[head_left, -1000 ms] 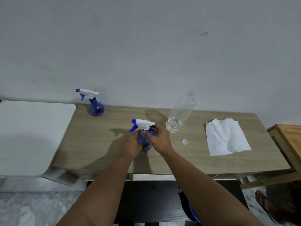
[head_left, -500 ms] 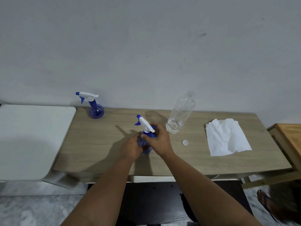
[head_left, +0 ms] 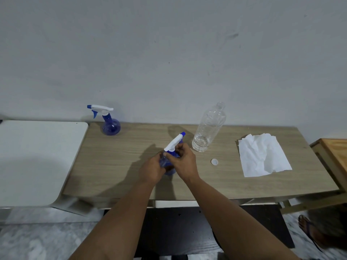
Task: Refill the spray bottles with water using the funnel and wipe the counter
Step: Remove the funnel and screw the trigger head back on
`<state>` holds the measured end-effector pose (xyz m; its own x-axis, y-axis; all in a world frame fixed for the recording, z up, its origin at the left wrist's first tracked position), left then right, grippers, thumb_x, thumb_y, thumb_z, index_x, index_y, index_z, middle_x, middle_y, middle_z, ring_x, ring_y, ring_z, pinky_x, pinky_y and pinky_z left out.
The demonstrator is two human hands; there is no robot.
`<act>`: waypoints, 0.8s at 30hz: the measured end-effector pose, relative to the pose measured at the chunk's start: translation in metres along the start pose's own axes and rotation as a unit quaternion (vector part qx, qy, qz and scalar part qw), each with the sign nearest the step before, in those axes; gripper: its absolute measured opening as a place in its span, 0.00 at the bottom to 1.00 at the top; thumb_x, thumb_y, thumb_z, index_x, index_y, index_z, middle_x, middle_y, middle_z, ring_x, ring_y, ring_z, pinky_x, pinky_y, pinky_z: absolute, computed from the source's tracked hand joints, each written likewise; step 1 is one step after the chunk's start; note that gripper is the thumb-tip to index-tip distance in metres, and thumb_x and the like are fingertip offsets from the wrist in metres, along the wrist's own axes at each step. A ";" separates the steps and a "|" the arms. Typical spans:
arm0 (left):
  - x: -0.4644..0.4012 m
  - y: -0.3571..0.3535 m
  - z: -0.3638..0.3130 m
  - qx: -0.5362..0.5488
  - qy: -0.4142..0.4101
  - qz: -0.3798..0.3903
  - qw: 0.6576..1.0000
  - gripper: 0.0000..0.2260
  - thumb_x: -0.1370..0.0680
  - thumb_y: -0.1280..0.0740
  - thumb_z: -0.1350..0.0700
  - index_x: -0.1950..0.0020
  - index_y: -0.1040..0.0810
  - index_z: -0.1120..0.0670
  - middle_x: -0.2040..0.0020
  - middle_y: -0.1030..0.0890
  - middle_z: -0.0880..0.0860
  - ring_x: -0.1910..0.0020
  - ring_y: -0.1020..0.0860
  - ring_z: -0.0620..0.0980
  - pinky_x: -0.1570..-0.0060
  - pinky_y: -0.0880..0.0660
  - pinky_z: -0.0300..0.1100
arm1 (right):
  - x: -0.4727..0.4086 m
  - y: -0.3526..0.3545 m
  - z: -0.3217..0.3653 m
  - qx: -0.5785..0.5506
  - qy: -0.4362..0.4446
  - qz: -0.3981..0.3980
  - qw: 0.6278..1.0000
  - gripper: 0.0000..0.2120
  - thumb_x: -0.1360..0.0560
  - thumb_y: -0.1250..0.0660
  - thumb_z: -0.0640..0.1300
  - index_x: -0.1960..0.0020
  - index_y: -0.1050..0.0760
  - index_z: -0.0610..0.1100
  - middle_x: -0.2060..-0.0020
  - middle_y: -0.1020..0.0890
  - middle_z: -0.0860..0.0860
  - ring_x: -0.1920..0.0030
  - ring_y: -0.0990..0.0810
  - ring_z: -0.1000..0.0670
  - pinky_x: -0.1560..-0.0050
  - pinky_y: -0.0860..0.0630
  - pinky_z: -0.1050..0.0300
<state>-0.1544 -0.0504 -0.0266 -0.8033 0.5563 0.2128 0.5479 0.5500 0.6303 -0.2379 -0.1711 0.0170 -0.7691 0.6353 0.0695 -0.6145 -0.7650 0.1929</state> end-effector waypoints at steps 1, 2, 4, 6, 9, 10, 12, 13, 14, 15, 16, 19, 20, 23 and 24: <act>-0.001 0.000 0.001 0.002 0.004 -0.003 1.000 0.17 0.25 0.28 0.52 0.37 0.24 0.44 0.48 0.16 0.48 0.50 0.17 0.52 0.47 0.21 0.49 | -0.001 -0.001 0.000 -0.003 -0.005 -0.001 1.000 0.18 0.30 0.18 0.44 0.46 0.24 0.50 0.49 0.13 0.52 0.46 0.14 0.55 0.45 0.19 0.60; -0.001 0.001 0.000 0.004 0.004 -0.007 1.000 0.16 0.25 0.28 0.52 0.38 0.23 0.44 0.49 0.16 0.48 0.50 0.17 0.51 0.48 0.21 0.48 | 0.000 -0.001 -0.001 -0.003 -0.003 0.003 1.000 0.19 0.29 0.19 0.45 0.43 0.23 0.50 0.47 0.13 0.52 0.45 0.14 0.55 0.44 0.19 0.60; 0.000 0.001 -0.001 0.002 -0.005 -0.009 1.000 0.15 0.23 0.30 0.50 0.37 0.24 0.43 0.50 0.16 0.46 0.52 0.18 0.49 0.51 0.22 0.47 | 0.002 -0.001 -0.001 0.004 0.014 0.016 1.000 0.17 0.26 0.23 0.45 0.39 0.20 0.49 0.47 0.13 0.53 0.45 0.14 0.54 0.42 0.18 0.55; 0.002 0.001 -0.003 0.000 -0.011 -0.013 1.000 0.18 0.25 0.31 0.50 0.36 0.25 0.42 0.51 0.16 0.45 0.53 0.18 0.48 0.55 0.24 0.44 | 0.002 0.000 -0.003 0.011 0.025 0.023 0.999 0.12 0.24 0.24 0.43 0.41 0.19 0.48 0.50 0.13 0.52 0.47 0.14 0.53 0.42 0.18 0.49; 0.001 0.000 -0.001 0.028 0.001 -0.016 0.999 0.18 0.29 0.27 0.52 0.41 0.23 0.42 0.53 0.17 0.43 0.53 0.18 0.47 0.57 0.28 0.41 | 0.002 0.001 -0.003 -0.027 -0.012 0.005 1.000 0.18 0.29 0.19 0.44 0.44 0.23 0.47 0.49 0.12 0.51 0.46 0.13 0.52 0.41 0.17 0.46; 0.001 -0.001 -0.001 0.038 0.001 -0.013 0.999 0.16 0.29 0.26 0.52 0.42 0.22 0.43 0.54 0.18 0.42 0.52 0.18 0.46 0.56 0.27 0.40 | 0.002 0.000 -0.003 -0.033 -0.013 0.005 0.999 0.21 0.30 0.19 0.46 0.42 0.23 0.48 0.47 0.12 0.51 0.45 0.13 0.53 0.40 0.17 0.46; 0.001 -0.001 -0.003 0.048 -0.016 -0.007 0.999 0.18 0.28 0.24 0.49 0.40 0.23 0.41 0.55 0.19 0.40 0.54 0.18 0.42 0.56 0.25 0.38 | 0.005 -0.002 -0.002 -0.022 0.008 0.011 1.000 0.20 0.27 0.22 0.45 0.36 0.22 0.50 0.45 0.13 0.52 0.44 0.14 0.53 0.39 0.17 0.48; 0.001 -0.001 -0.004 0.047 -0.021 -0.008 0.999 0.19 0.28 0.25 0.48 0.38 0.24 0.41 0.56 0.19 0.39 0.55 0.19 0.41 0.56 0.25 0.38 | 0.007 -0.002 -0.002 -0.011 0.019 0.013 1.000 0.18 0.24 0.25 0.44 0.36 0.21 0.50 0.46 0.13 0.53 0.44 0.14 0.53 0.39 0.17 0.47; 0.002 -0.001 -0.004 0.044 -0.021 -0.013 0.999 0.19 0.27 0.25 0.50 0.38 0.24 0.41 0.55 0.19 0.40 0.55 0.18 0.43 0.56 0.26 0.38 | 0.007 -0.002 -0.002 -0.007 0.027 0.015 1.000 0.15 0.23 0.26 0.43 0.37 0.20 0.49 0.47 0.13 0.53 0.45 0.13 0.52 0.40 0.17 0.46; 0.001 -0.001 -0.004 0.039 -0.018 -0.019 0.999 0.19 0.27 0.26 0.51 0.38 0.23 0.42 0.54 0.18 0.41 0.53 0.18 0.45 0.56 0.26 0.39 | 0.007 -0.001 -0.003 -0.009 0.025 0.010 1.000 0.12 0.23 0.25 0.43 0.41 0.20 0.48 0.50 0.12 0.52 0.47 0.13 0.52 0.40 0.17 0.44; 0.001 -0.001 -0.003 0.034 -0.010 -0.023 0.999 0.18 0.27 0.26 0.52 0.39 0.23 0.43 0.54 0.18 0.42 0.52 0.18 0.46 0.57 0.27 0.39 | 0.007 -0.001 -0.004 -0.019 0.015 0.001 1.000 0.13 0.25 0.23 0.44 0.43 0.21 0.47 0.51 0.12 0.52 0.48 0.13 0.51 0.41 0.17 0.42; 0.002 -0.001 -0.001 0.037 0.004 -0.024 0.999 0.13 0.28 0.25 0.50 0.46 0.22 0.40 0.59 0.19 0.36 0.57 0.20 0.41 0.62 0.31 0.31 | 0.006 -0.002 -0.003 -0.039 -0.002 0.000 0.999 0.23 0.31 0.20 0.51 0.40 0.23 0.47 0.49 0.12 0.52 0.46 0.13 0.52 0.41 0.16 0.46; 0.002 0.000 -0.002 0.035 -0.002 -0.027 0.999 0.14 0.28 0.25 0.49 0.46 0.23 0.39 0.63 0.21 0.34 0.60 0.22 0.38 0.64 0.33 0.28 | 0.008 -0.002 -0.001 -0.029 0.007 0.005 1.000 0.22 0.29 0.22 0.50 0.37 0.23 0.49 0.47 0.12 0.53 0.45 0.13 0.53 0.42 0.17 0.51; 0.003 0.000 -0.003 0.008 -0.014 -0.026 1.000 0.16 0.27 0.26 0.50 0.41 0.23 0.39 0.62 0.22 0.38 0.62 0.22 0.40 0.63 0.30 0.35 | 0.010 -0.002 -0.001 0.006 0.037 0.008 0.999 0.14 0.23 0.25 0.44 0.39 0.22 0.50 0.49 0.13 0.53 0.47 0.13 0.54 0.46 0.18 0.54; 0.002 -0.001 -0.002 0.004 -0.008 -0.024 1.000 0.15 0.26 0.27 0.52 0.41 0.23 0.41 0.60 0.21 0.40 0.59 0.19 0.45 0.61 0.28 0.39 | 0.009 -0.001 -0.002 -0.005 0.023 0.001 1.000 0.14 0.24 0.24 0.43 0.41 0.23 0.49 0.50 0.12 0.52 0.48 0.13 0.53 0.46 0.17 0.51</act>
<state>-0.1572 -0.0510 -0.0253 -0.8246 0.5392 0.1712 0.5114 0.5813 0.6329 -0.2449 -0.1648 0.0153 -0.7776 0.6283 0.0248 -0.6144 -0.7676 0.1823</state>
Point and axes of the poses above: each hand's wrist, its own x-axis away from the middle knuckle, its own y-axis out of the back of the hand, z = x × y, the point moved 5 cm from there along -x, towards the middle knuckle
